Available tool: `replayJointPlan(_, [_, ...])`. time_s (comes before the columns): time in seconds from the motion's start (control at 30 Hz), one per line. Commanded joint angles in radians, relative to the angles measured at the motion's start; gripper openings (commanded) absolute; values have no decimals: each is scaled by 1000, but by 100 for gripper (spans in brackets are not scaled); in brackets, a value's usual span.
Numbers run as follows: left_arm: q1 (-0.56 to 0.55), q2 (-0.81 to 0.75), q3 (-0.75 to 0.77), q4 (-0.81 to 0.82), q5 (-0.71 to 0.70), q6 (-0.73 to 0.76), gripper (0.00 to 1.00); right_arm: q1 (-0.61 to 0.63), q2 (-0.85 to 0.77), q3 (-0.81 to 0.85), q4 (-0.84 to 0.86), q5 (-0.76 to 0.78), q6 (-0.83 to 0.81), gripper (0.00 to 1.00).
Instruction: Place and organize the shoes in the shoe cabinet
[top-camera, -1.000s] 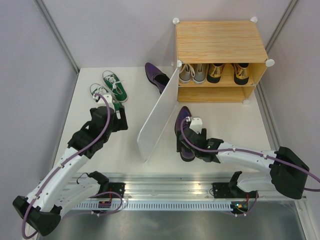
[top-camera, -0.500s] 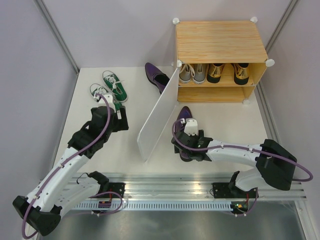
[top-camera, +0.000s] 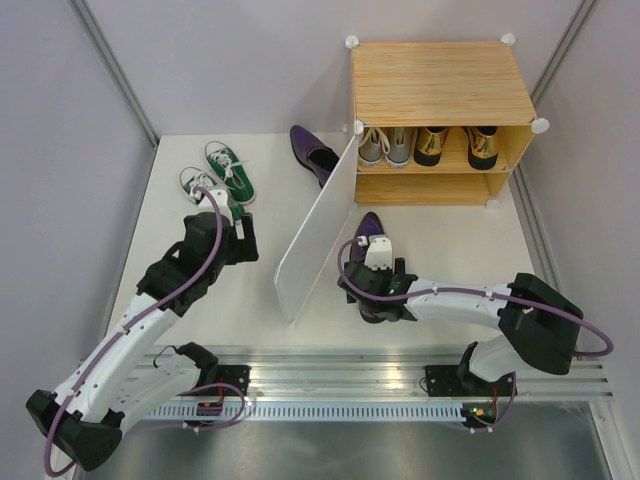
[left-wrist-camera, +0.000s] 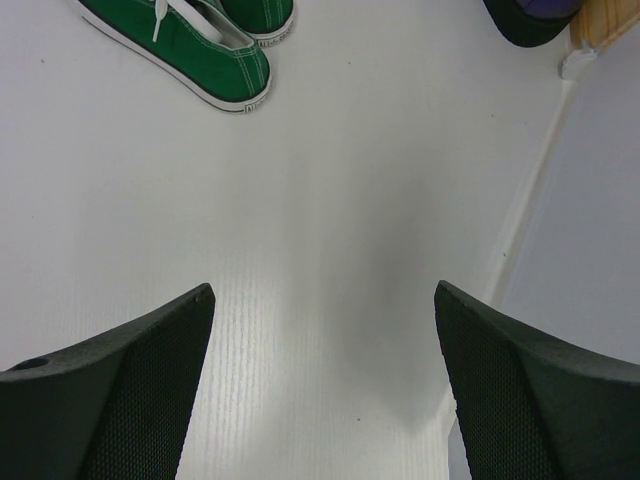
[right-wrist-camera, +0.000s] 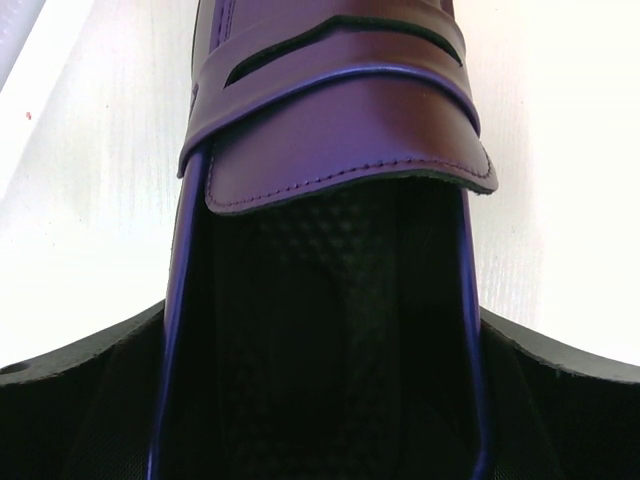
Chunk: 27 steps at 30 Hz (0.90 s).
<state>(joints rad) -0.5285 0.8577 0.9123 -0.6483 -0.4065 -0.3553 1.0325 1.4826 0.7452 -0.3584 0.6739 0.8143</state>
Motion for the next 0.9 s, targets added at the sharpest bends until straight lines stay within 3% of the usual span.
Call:
replayJointPlan(0.0, [4, 3, -1, 35, 23, 38, 92, -12, 122, -82, 190, -97, 49, 98])
replayJointPlan(0.13, [4, 4, -1, 35, 31, 39, 92, -32, 119, -110, 230, -148, 43, 98])
replayJointPlan(0.23, [4, 6, -1, 36, 34, 39, 92, -35, 91, -122, 231, -155, 34, 89])
replayJointPlan(0.33, [4, 6, -1, 36, 38, 41, 92, -37, 32, -139, 227, -160, 23, 67])
replayJointPlan(0.37, [4, 6, -1, 35, 40, 41, 92, -37, 13, -142, 213, -155, 22, 54])
replayJointPlan(0.43, [4, 6, -1, 36, 41, 44, 92, -38, -47, -152, 191, -143, 17, 44])
replayJointPlan(0.47, [4, 6, -1, 35, 43, 42, 92, -41, -68, -155, 168, -137, 17, 33])
replayJointPlan(0.6, [4, 6, -3, 36, 44, 44, 92, -57, -201, -179, 104, -116, 22, 8])
replayJointPlan(0.67, [4, 6, -3, 36, 47, 45, 92, -71, -249, -190, 79, -108, 25, 1])
replayJointPlan(0.87, [4, 6, -3, 38, 48, 45, 92, -107, -404, -237, 42, -105, 3, 1])
